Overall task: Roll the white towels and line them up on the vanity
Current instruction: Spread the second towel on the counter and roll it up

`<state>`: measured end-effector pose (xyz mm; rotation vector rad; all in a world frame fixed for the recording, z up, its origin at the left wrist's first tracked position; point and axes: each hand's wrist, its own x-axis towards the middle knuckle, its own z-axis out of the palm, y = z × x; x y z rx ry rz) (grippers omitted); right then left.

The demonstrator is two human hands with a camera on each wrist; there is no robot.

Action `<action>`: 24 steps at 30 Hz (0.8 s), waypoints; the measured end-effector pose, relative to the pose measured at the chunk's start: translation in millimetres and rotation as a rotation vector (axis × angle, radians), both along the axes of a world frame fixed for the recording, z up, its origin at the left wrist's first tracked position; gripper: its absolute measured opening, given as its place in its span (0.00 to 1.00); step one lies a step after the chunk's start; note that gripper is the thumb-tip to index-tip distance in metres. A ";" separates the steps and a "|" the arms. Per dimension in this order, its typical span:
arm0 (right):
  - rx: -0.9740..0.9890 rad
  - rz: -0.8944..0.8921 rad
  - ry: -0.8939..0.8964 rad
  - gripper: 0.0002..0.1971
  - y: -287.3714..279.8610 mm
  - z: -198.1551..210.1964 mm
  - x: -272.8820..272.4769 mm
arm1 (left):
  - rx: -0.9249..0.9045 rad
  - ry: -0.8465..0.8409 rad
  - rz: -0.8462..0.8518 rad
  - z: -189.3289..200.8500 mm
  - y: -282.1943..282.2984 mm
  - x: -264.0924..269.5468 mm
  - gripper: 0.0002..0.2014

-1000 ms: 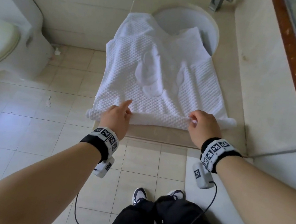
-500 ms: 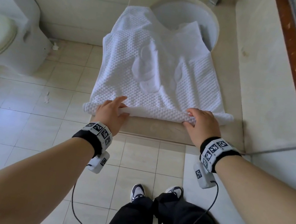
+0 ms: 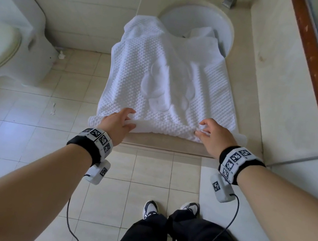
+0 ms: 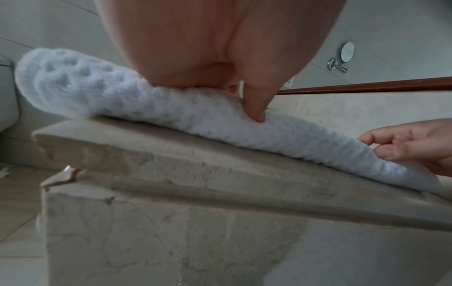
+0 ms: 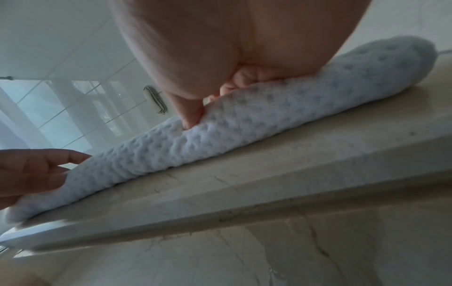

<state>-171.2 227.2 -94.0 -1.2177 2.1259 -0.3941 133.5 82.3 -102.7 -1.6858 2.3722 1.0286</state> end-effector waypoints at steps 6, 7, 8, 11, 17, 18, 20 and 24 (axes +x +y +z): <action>0.063 0.008 -0.038 0.20 -2.2 2.5 0.8 | 0.096 0.044 0.017 5.2 -8.8 0.0 0.17; 0.073 0.012 -0.036 0.20 -3.0 2.8 1.0 | 0.104 0.050 0.012 5.2 -10.2 -0.3 0.16; 0.082 0.016 -0.030 0.20 -3.5 3.4 1.1 | 0.107 0.047 -0.002 5.4 -11.7 -0.8 0.15; 0.095 0.024 -0.014 0.22 -5.0 3.5 1.1 | 0.105 0.011 -0.041 4.8 -16.9 -1.4 0.12; 0.132 0.040 0.040 0.32 -16.1 4.9 -1.3 | 0.024 -0.115 -0.133 10.7 -20.1 -9.9 0.10; 0.132 0.038 0.053 0.34 -18.1 4.8 -2.1 | 0.011 -0.126 -0.141 10.6 -21.2 -11.7 0.11; 0.120 0.022 0.075 0.38 -21.1 3.1 -3.4 | -0.023 -0.118 -0.136 7.6 -22.8 -13.9 0.15; 0.029 -0.006 0.157 0.42 -28.2 -5.8 -6.6 | -0.215 -0.096 -0.121 -2.8 -22.5 -11.7 0.26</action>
